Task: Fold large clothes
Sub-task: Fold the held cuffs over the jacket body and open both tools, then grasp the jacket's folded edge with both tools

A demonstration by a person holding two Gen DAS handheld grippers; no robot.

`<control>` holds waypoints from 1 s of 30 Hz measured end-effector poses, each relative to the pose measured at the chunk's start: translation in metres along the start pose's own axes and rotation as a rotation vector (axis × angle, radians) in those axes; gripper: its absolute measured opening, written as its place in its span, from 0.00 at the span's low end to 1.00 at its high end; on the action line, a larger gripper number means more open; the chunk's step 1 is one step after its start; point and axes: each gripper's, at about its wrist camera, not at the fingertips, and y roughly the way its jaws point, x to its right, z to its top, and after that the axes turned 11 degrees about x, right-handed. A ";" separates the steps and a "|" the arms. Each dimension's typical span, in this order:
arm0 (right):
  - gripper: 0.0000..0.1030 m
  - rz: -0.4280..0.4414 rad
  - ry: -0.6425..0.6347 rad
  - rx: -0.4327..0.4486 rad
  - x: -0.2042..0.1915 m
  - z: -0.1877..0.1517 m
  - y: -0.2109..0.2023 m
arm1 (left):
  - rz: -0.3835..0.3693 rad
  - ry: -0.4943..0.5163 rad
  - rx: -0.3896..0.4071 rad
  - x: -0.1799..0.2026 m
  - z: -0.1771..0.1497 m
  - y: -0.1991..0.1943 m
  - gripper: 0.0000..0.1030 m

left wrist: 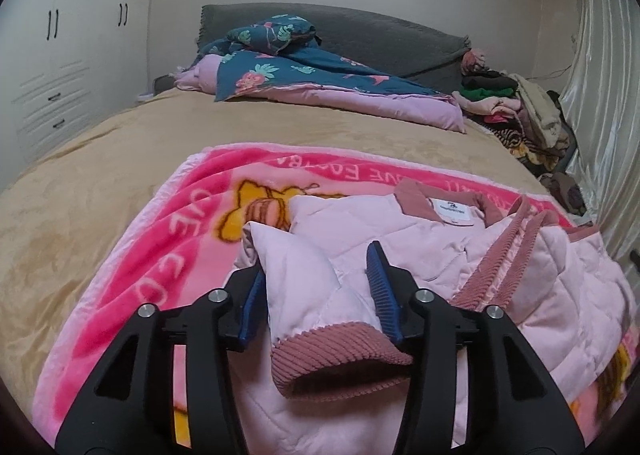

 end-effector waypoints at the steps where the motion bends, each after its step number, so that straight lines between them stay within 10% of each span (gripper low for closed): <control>1: 0.88 -0.001 0.005 -0.007 0.002 -0.003 0.001 | -0.015 -0.005 0.002 0.001 0.001 -0.001 0.52; 11: 0.88 -0.002 -0.015 -0.037 0.001 -0.019 0.000 | -0.010 0.046 0.066 0.016 0.009 -0.020 0.91; 21: 0.89 0.002 -0.062 -0.046 0.006 -0.029 -0.016 | 0.029 0.090 0.054 0.009 0.002 -0.026 0.91; 30: 0.92 0.037 -0.091 -0.086 0.015 -0.040 -0.024 | -0.016 -0.076 -0.109 -0.041 -0.044 -0.012 0.91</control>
